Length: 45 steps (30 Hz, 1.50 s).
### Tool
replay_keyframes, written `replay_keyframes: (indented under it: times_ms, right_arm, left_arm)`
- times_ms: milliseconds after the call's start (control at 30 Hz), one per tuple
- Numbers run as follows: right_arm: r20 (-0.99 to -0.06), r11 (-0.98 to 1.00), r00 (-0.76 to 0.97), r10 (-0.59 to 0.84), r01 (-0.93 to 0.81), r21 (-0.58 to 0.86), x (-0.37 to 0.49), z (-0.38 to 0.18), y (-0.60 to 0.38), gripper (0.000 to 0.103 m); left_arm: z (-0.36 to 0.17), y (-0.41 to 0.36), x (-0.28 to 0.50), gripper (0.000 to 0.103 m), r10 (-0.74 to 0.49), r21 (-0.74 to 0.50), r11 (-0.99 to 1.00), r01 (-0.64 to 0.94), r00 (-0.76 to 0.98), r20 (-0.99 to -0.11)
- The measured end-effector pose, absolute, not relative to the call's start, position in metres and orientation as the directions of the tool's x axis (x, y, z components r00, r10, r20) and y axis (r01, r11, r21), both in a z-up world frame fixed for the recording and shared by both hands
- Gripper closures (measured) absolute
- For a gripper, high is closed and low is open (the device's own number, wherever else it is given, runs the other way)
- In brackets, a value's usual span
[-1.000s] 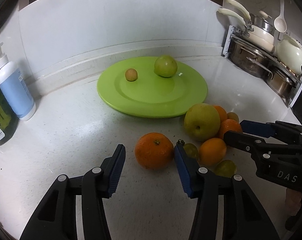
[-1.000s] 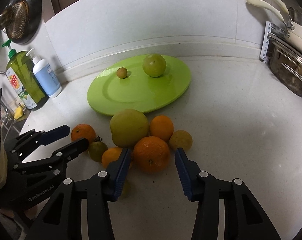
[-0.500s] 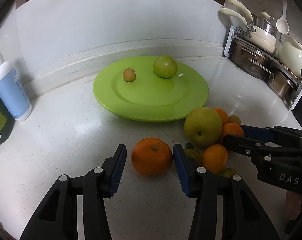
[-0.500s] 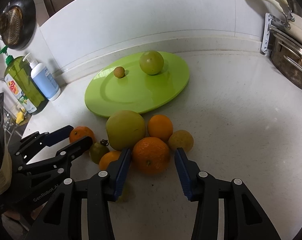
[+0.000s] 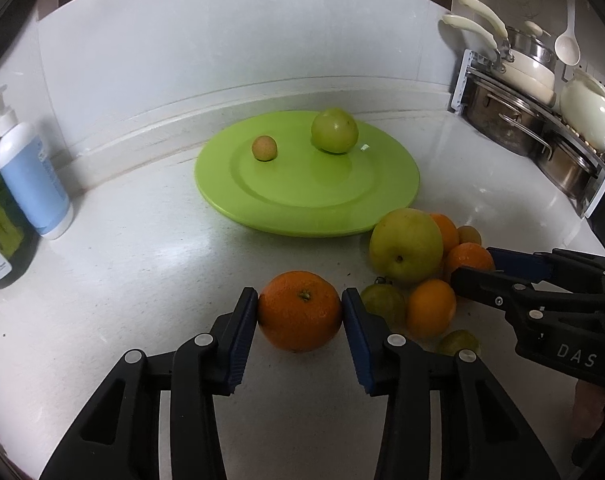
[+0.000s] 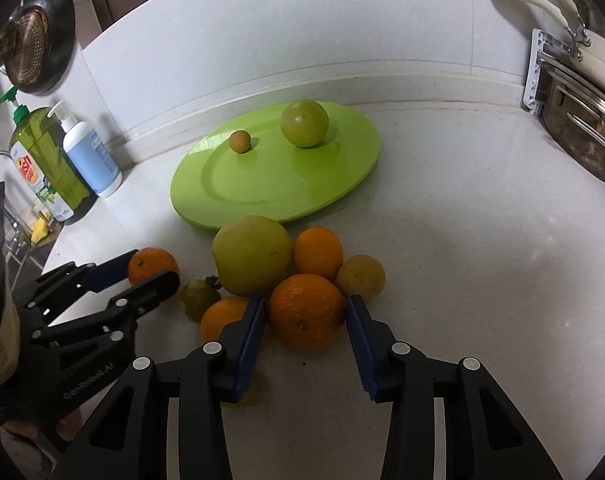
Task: Organize fruits
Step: 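Carry both oranges onto the green plate and open both tools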
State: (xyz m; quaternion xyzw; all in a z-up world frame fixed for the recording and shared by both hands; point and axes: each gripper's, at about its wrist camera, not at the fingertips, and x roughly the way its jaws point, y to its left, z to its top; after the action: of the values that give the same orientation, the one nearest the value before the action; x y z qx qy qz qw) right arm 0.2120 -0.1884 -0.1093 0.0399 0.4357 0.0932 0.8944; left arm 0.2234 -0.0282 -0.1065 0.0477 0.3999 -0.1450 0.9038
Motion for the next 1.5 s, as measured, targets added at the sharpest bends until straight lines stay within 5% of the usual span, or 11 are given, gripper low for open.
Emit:
replay_keyframes:
  times_ms: [1133,1500]
  right_arm:
    - [-0.616,0.966,0.746,0.253,-0.231,0.116,0.182,-0.021,-0.187,0.061]
    - [-0.635,0.961,0.728,0.258,-0.263,0.089,0.247,-0.009,-0.185,0.061]
  left_arm:
    - [-0.005,-0.027,0.189,0.060,-0.245,0.010,0.954,0.300,0.796,-0.553]
    - [0.003,-0.025,0.250,0.060,-0.244,-0.007,0.955,0.295,0.776,-0.581]
